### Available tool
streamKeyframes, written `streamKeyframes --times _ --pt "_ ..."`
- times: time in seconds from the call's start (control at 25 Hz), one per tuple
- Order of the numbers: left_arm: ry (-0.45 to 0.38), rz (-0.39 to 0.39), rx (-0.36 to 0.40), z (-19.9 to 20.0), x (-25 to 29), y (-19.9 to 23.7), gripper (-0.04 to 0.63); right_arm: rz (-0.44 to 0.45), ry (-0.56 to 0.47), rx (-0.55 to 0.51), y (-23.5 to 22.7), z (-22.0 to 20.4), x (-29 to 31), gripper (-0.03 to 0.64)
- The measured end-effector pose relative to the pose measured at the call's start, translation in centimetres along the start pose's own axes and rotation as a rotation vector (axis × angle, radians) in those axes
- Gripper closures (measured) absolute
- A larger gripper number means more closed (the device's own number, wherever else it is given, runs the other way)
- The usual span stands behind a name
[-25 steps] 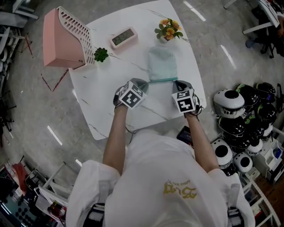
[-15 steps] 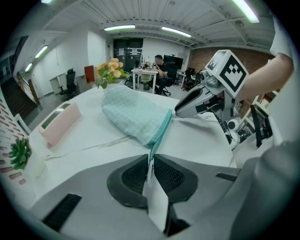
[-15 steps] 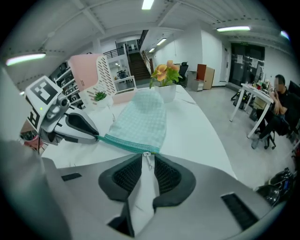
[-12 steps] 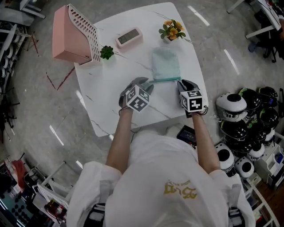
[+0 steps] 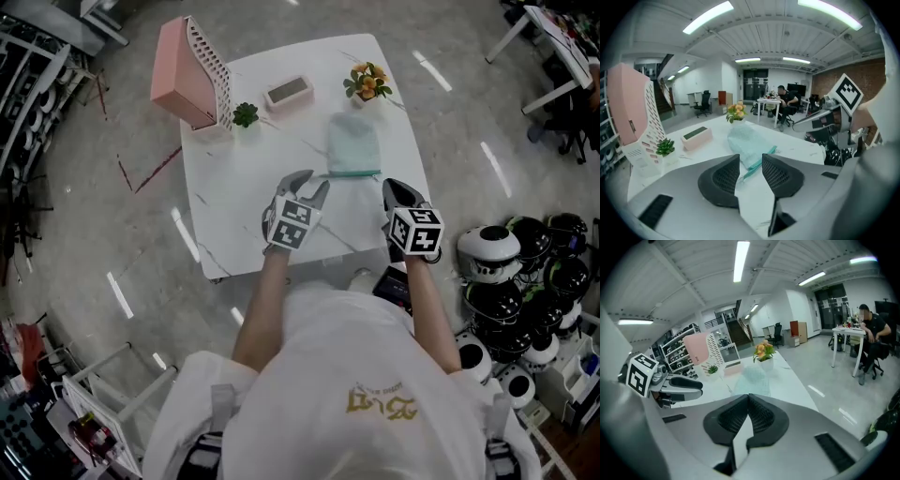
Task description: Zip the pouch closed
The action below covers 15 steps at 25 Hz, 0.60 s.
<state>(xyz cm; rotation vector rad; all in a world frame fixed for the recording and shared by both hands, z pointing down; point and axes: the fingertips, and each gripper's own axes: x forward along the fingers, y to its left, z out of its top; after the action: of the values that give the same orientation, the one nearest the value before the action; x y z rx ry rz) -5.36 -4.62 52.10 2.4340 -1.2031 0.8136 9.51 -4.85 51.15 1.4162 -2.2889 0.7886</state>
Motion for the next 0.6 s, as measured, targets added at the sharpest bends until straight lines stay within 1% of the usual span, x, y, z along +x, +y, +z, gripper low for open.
streamKeyframes --times 0.08,0.2,0.28,0.32,0.36,0.4,0.6 --pt "-0.058 0.023 -0.061 1.3 -1.7 -0.9 0.453 0.042 -0.035 -0.009 1.4 0.4 -1.2 0.604" --pt "-0.141 0.042 -0.183 2.5 -4.3 -2.4 0.470 0.123 -0.072 -0.001 4.0 0.6 -3.1 0.604" --pt "-0.195 0.051 -0.247 3.4 -5.8 -3.3 0.502 0.143 -0.073 -0.047 5.0 0.6 -4.3 0.604" --pt "-0.218 0.060 -0.266 3.6 -6.6 -3.7 0.514 0.148 -0.074 -0.069 5.4 0.6 -4.8 0.604" --pt "-0.239 0.075 -0.276 3.9 -7.3 -4.1 0.539 0.156 -0.078 -0.082 5.7 0.5 -5.4 0.604" --pt "-0.258 0.095 -0.279 4.0 -8.2 -4.5 0.579 0.166 -0.086 -0.087 6.0 0.3 -6.1 0.604" --pt "-0.303 0.159 -0.287 4.5 -12.0 -6.2 0.580 0.191 -0.145 -0.116 7.4 0.5 -9.2 0.604"
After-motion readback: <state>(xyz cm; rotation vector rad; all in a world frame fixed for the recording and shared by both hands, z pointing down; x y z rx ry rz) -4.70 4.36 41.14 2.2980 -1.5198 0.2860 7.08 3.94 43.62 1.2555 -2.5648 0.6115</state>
